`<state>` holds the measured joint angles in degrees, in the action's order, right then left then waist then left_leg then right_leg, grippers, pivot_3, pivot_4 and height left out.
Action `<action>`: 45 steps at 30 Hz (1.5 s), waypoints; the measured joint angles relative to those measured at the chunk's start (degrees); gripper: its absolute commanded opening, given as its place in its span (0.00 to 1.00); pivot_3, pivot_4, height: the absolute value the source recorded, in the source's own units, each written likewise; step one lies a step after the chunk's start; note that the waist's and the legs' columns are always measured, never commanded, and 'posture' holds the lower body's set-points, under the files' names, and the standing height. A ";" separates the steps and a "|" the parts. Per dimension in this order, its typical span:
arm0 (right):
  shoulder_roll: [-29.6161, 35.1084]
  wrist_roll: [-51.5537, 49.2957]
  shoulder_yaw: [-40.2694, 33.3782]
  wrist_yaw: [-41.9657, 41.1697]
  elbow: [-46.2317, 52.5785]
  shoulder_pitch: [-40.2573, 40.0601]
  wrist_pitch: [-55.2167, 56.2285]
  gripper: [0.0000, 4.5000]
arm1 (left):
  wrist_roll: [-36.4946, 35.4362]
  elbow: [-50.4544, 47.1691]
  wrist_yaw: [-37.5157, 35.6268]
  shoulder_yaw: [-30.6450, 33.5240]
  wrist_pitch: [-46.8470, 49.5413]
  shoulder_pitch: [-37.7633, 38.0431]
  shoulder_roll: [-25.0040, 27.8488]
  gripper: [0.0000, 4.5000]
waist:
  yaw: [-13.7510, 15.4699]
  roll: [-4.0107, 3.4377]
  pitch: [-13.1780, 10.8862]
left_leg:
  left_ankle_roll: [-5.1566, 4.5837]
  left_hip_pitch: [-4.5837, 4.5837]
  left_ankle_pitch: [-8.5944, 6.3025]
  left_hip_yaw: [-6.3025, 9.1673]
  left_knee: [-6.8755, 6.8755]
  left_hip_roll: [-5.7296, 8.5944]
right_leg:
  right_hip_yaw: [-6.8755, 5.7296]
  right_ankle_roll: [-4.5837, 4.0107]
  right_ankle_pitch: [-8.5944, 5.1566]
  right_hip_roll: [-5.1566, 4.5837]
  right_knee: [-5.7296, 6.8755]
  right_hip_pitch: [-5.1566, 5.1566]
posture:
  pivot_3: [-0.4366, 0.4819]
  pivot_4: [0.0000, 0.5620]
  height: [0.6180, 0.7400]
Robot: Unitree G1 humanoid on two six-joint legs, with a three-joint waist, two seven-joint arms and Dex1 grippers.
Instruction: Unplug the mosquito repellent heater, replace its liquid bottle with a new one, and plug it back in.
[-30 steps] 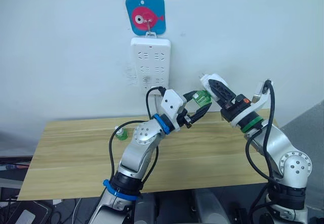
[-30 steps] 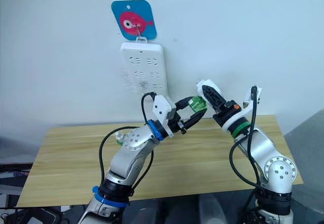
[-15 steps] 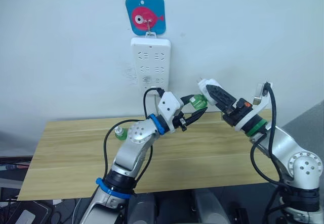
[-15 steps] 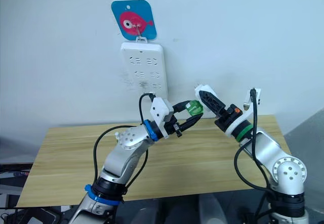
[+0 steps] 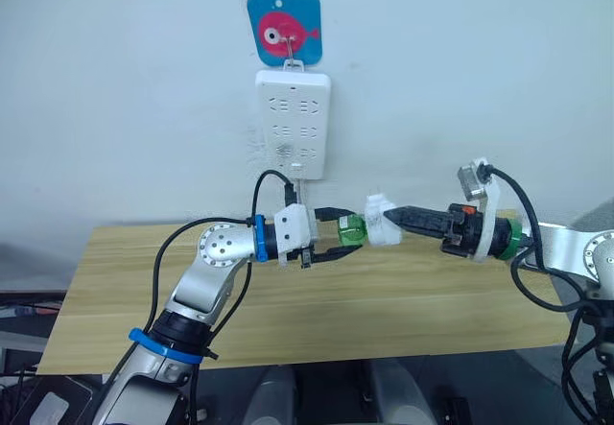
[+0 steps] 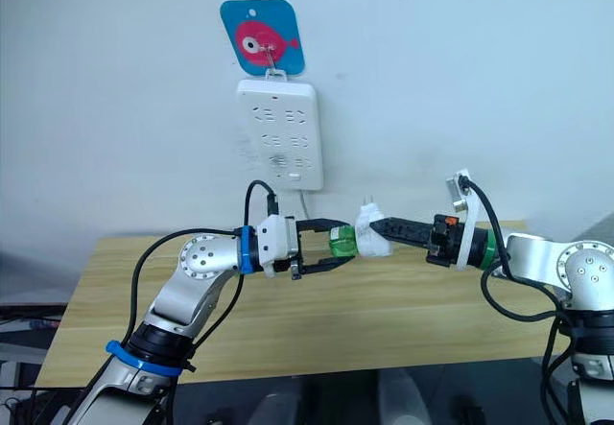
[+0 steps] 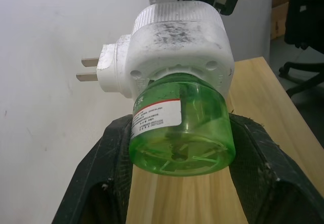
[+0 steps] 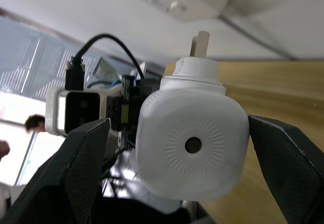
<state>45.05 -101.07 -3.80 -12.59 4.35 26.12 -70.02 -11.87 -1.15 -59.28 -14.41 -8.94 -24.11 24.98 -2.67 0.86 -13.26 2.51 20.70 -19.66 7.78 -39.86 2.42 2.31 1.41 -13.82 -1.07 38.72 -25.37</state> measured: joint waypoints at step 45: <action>-0.20 21.36 1.94 -26.65 -0.23 6.31 -6.02 0.66 | -54.32 10.14 13.38 17.88 91.06 -13.38 -4.63 0.77 | 0.03 0.01 0.00 | 0.10 0.09 0.13 0.08 -0.14 0.01 | 0.01 0.20 0.11 -0.02 0.11 -0.22 | 0.42 0.32 1.00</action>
<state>44.85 -79.71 -1.86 -39.24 4.12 32.43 -76.03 -66.19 8.99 -45.90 3.47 82.11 -37.49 20.36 -2.63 0.88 -13.26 2.62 20.79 -19.53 7.85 -40.00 2.43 2.32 1.61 -13.71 -1.09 38.83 -25.59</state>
